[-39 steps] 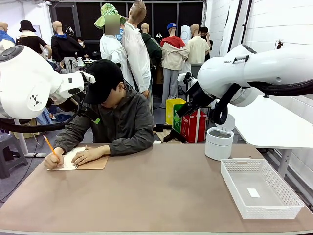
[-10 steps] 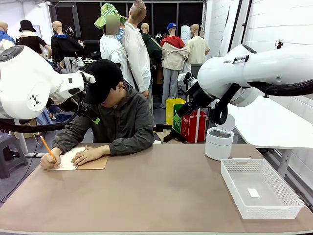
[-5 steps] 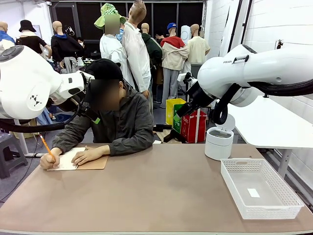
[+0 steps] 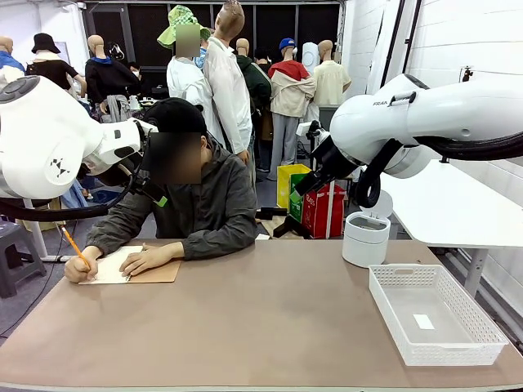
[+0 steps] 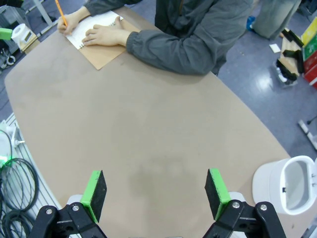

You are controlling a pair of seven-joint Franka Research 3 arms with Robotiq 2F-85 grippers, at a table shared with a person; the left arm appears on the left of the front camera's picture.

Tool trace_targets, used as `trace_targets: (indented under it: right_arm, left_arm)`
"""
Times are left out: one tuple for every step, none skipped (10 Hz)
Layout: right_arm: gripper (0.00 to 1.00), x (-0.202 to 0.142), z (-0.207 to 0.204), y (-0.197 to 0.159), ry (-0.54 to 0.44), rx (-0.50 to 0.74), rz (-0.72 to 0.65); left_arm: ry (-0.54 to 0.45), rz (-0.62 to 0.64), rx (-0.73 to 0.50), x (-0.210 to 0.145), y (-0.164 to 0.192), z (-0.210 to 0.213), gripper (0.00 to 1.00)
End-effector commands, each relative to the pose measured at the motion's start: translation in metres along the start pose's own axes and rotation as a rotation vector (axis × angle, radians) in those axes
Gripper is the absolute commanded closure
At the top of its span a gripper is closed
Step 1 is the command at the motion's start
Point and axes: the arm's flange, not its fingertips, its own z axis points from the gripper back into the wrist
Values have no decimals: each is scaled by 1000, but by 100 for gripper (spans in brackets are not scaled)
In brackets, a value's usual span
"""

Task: Sort the paper based on its condition.
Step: If a person hands you a paper, place it in the Organizing basket , and if it's crumpled, put it in the Trash can.

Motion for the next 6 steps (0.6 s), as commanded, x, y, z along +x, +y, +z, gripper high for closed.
trace_targets:
  right_arm:
    - [0,0,-2,0,1,1,-1]
    - [0,0,-2,0,1,1,-1]
    - [0,0,-2,0,1,1,-1]
    - [0,0,-2,0,1,1,-1]
    - [0,0,-2,0,1,1,-1]
    - [0,0,-2,0,1,1,-1]
  left_arm:
    - [-2,-1,-1,0,1,1,0]
    - [-2,-1,-1,0,1,1,0]
    - [-2,-1,-1,0,1,1,0]
    - [-2,-1,-1,0,1,1,0]
    - [-2,-1,-1,0,1,1,0]
    - [-2,-1,-1,0,1,1,0]
